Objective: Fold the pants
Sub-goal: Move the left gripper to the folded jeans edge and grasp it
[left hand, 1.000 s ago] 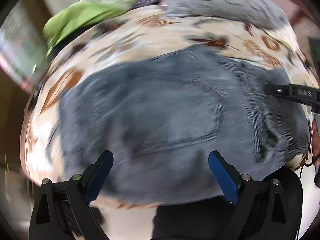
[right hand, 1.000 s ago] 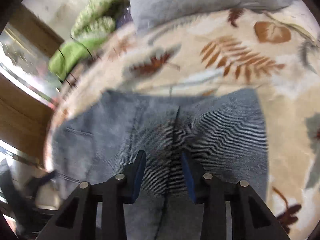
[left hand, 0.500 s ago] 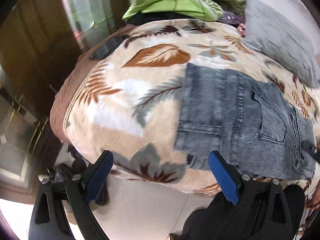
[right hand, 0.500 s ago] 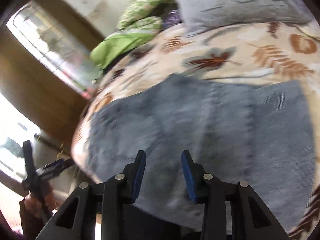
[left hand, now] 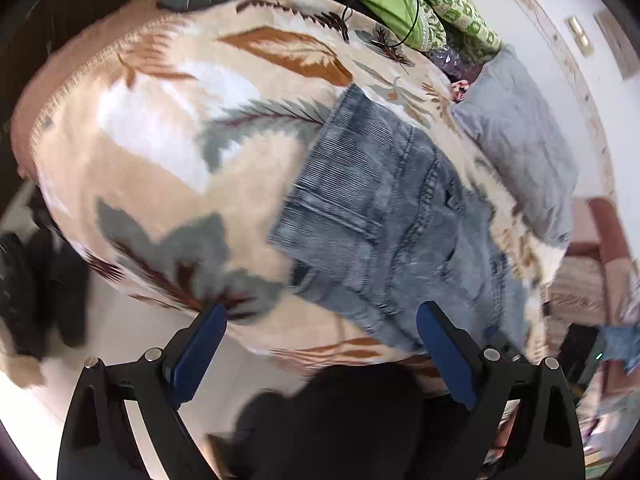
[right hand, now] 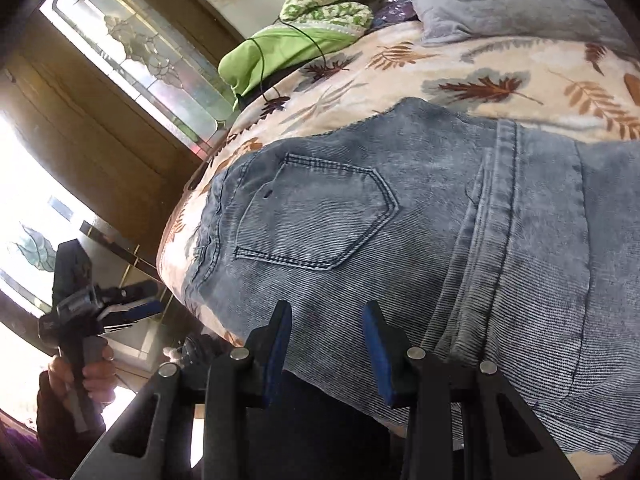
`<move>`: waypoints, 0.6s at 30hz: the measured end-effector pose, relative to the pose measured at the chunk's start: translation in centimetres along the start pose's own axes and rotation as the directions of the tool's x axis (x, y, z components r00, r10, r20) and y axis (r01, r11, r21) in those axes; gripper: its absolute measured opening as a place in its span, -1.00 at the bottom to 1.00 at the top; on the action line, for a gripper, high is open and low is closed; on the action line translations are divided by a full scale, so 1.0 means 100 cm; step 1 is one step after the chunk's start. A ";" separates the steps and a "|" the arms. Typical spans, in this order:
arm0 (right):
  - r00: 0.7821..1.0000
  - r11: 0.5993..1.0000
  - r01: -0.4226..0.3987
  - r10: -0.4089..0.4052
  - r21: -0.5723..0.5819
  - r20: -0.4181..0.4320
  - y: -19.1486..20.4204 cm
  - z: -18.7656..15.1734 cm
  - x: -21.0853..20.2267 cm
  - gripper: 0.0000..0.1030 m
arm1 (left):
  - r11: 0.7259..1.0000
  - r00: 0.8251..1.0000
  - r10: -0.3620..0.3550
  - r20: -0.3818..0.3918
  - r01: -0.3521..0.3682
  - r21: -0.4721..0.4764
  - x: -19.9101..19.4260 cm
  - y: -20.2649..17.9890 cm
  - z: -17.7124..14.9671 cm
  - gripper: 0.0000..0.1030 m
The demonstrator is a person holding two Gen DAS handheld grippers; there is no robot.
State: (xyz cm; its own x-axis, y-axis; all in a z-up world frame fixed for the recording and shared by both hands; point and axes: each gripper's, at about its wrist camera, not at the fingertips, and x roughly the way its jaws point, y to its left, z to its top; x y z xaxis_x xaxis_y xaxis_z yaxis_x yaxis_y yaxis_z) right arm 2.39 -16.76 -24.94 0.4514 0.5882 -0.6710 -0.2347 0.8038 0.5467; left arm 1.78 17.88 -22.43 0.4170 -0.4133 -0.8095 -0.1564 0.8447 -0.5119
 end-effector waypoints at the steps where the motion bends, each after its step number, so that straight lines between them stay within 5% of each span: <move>1: 1.000 1.000 -0.003 0.003 -0.001 0.000 0.001 0.000 0.000 -0.22 | 1.000 1.000 -0.021 -0.009 0.020 -0.010 0.005 -0.003 0.000 0.88; 11: 1.000 1.000 -0.018 0.018 0.008 0.012 -0.001 0.003 -0.005 -0.22 | 0.981 0.987 -0.131 -0.092 0.116 -0.155 0.046 -0.006 0.010 0.85; 18: 0.999 1.000 -0.024 0.024 0.011 0.024 -0.002 0.005 -0.007 -0.22 | 0.966 0.983 -0.172 -0.067 0.155 -0.206 0.050 -0.002 0.017 0.73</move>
State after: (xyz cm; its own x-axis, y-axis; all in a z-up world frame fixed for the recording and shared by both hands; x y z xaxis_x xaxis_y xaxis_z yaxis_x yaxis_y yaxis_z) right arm 2.58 -17.42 -24.30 0.4662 0.6047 -0.6457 -0.2361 0.7885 0.5679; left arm 5.47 16.23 -25.92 0.3766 -0.5747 -0.7266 -0.2709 0.6817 -0.6796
